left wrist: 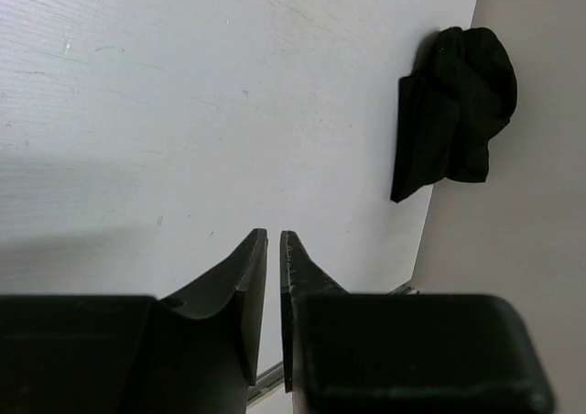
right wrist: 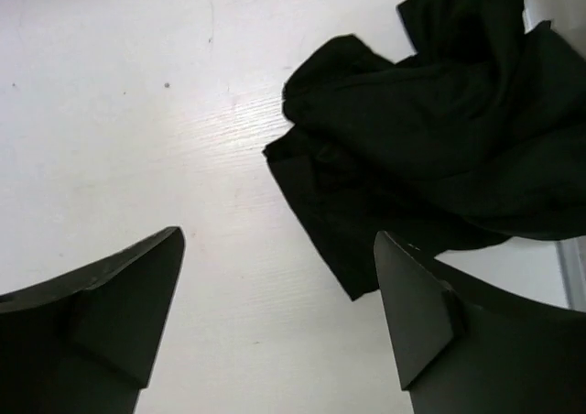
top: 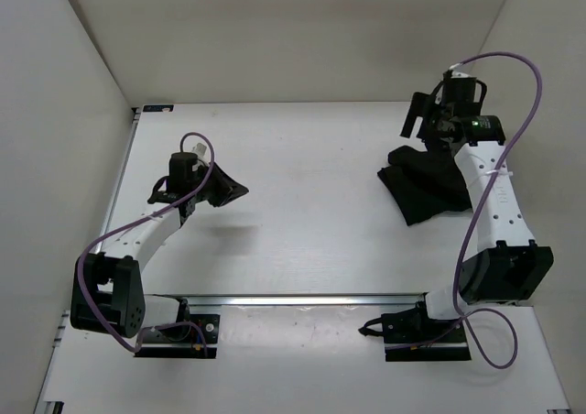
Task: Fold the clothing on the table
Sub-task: Move the skirt to the center of the board
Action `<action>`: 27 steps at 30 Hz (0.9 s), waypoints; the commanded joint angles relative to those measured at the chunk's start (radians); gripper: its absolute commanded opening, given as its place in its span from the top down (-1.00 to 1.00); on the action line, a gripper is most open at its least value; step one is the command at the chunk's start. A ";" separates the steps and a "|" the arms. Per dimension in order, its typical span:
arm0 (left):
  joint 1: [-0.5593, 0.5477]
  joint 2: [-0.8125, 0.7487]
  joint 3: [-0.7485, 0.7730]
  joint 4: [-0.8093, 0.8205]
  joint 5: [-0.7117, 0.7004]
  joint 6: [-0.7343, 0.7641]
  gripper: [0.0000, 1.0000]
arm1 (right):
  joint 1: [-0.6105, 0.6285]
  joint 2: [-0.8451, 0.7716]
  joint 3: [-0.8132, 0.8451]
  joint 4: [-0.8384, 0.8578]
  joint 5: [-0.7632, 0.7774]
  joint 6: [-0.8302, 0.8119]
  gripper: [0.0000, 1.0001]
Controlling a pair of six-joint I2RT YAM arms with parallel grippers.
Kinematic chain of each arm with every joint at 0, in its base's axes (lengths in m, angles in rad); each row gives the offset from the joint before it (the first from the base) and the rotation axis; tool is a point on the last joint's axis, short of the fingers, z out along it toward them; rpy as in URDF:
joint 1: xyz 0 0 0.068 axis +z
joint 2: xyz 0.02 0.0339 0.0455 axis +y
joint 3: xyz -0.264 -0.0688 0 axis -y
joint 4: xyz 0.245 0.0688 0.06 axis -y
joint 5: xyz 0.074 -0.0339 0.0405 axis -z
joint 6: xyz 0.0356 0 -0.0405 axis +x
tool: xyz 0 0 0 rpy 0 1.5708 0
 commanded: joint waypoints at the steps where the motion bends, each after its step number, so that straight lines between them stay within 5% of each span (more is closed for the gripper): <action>1: -0.004 -0.003 -0.005 0.013 0.018 0.005 0.54 | 0.028 0.027 -0.098 0.086 -0.023 -0.064 -0.73; 5: -0.007 0.009 -0.004 0.013 0.024 0.003 0.40 | 0.014 0.197 -0.103 0.072 -0.036 -0.092 -0.81; 7: -0.008 0.012 -0.004 0.007 0.017 0.011 0.13 | 0.038 0.229 -0.113 0.107 -0.023 -0.116 -0.83; 11: -0.002 0.019 -0.018 0.021 0.024 0.003 0.07 | 0.071 0.281 -0.216 0.231 0.060 -0.132 -0.87; 14: -0.001 0.022 -0.027 0.027 0.021 0.002 0.07 | 0.074 0.406 -0.149 0.157 0.069 -0.126 -0.77; 15: 0.002 0.022 -0.022 0.021 0.021 0.003 0.05 | 0.088 0.439 -0.118 0.114 0.055 -0.132 -0.53; 17: 0.016 0.020 -0.024 0.019 0.024 0.008 0.04 | 0.111 0.464 -0.094 0.092 0.032 -0.136 0.93; 21: 0.111 -0.001 -0.024 -0.017 0.053 0.045 -0.29 | 0.198 0.373 -0.029 0.145 -0.086 -0.138 1.00; 22: 0.136 -0.010 -0.025 -0.021 0.060 0.052 -0.25 | 0.229 0.350 -0.011 0.162 -0.166 -0.130 1.00; 24: 0.162 -0.043 -0.025 -0.019 0.078 0.055 0.20 | 0.269 0.294 0.082 0.208 -0.300 -0.117 1.00; 25: 0.194 -0.050 -0.021 -0.025 0.084 0.065 0.79 | 0.292 0.277 0.154 0.222 -0.361 -0.112 1.00; 26: 0.200 -0.055 -0.013 -0.034 0.074 0.072 1.00 | 0.318 0.270 0.194 0.222 -0.388 -0.095 1.00; 27: 0.203 -0.067 -0.004 -0.050 0.063 0.077 1.00 | 0.328 0.242 0.257 0.242 -0.388 -0.078 0.99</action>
